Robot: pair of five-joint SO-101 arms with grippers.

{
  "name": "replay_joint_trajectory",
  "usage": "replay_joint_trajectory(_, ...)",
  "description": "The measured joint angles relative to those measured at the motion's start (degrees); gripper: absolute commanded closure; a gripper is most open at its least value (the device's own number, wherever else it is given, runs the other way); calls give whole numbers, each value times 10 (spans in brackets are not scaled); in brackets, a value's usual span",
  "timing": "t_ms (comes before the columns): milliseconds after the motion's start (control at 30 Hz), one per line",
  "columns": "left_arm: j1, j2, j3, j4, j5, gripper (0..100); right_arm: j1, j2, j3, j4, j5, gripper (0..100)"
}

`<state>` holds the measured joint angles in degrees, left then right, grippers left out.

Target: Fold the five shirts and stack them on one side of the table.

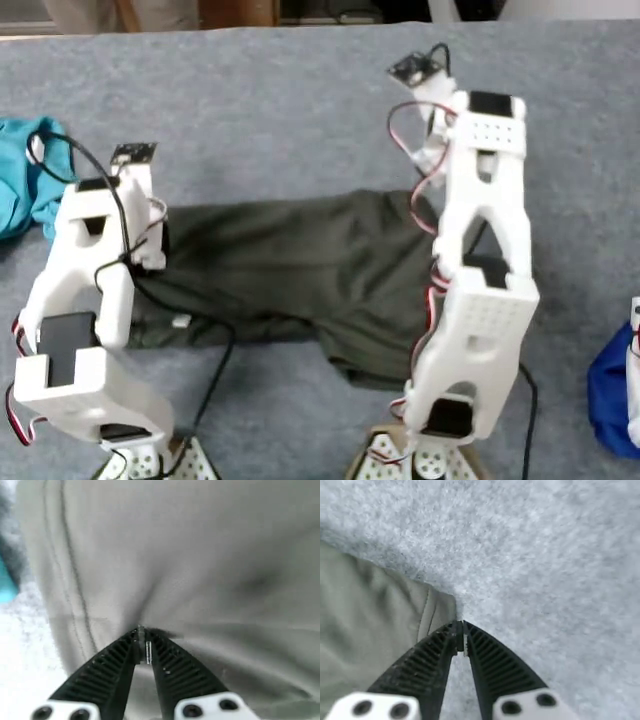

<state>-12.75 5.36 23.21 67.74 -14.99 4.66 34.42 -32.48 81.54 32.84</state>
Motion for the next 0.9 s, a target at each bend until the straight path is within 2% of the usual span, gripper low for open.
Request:
replay_joint_trajectory(333,68,0,-198,142,0,977,0,0,-224,181,0,992)
replay_joint_trajectory(433,84,0,-254,174,-1,975,0,0,-251,196,0,992)
replay_joint_trajectory(633,87,0,-353,244,0,977,1,-45,-199,198,18,992)
replay_joint_trajectory(900,84,-28,-406,287,0,980,1,-262,-16,198,45,992)
